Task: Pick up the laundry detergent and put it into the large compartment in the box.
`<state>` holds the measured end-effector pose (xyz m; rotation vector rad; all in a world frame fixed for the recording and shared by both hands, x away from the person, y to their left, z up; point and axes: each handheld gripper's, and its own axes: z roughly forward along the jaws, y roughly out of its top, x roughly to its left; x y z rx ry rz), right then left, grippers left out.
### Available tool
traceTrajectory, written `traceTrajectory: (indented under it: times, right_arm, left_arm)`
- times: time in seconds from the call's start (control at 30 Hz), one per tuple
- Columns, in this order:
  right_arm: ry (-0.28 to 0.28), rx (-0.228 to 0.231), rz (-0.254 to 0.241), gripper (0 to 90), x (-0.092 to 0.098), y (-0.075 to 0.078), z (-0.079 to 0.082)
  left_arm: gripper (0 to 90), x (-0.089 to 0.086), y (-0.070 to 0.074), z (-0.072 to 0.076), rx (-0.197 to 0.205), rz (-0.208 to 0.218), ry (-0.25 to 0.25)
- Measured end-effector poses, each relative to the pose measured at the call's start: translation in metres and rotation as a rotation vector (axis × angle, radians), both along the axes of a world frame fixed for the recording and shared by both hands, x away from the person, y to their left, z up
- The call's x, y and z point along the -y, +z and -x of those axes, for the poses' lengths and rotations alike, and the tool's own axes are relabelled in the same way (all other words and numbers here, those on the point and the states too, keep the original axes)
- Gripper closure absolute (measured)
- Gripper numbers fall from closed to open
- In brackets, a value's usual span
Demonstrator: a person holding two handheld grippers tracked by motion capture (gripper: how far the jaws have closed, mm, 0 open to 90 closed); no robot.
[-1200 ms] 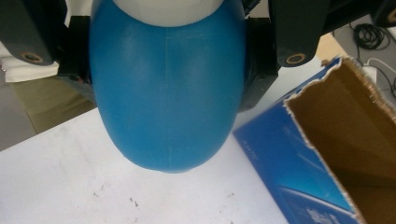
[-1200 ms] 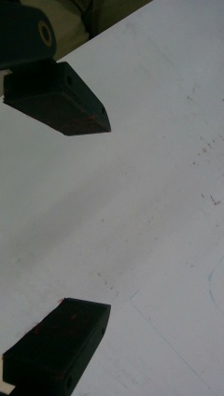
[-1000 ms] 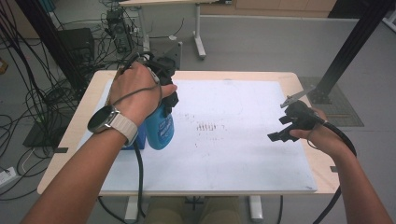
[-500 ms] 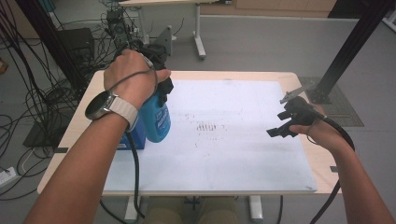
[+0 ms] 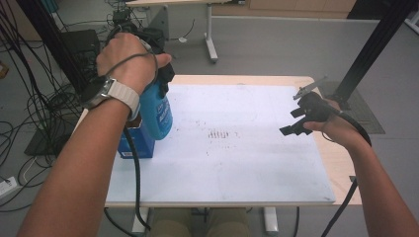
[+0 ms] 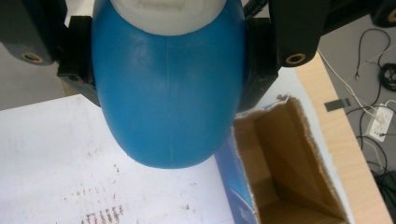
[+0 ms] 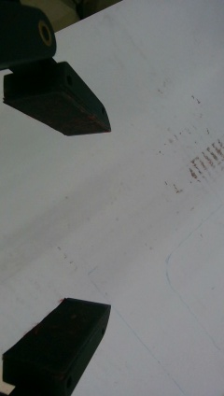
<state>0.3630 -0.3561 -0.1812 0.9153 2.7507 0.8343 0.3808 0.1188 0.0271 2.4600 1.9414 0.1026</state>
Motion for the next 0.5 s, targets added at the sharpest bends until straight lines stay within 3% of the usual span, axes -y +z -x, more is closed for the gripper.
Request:
traceTrajectory:
  times: [0.5]
  right_arm:
    - [0.003, -0.009, -0.005, 11.2, -0.005, -0.003, -0.011]
  left_arm:
    - [37.2, -0.023, 0.021, -0.015, -0.013, -0.005, 0.072]
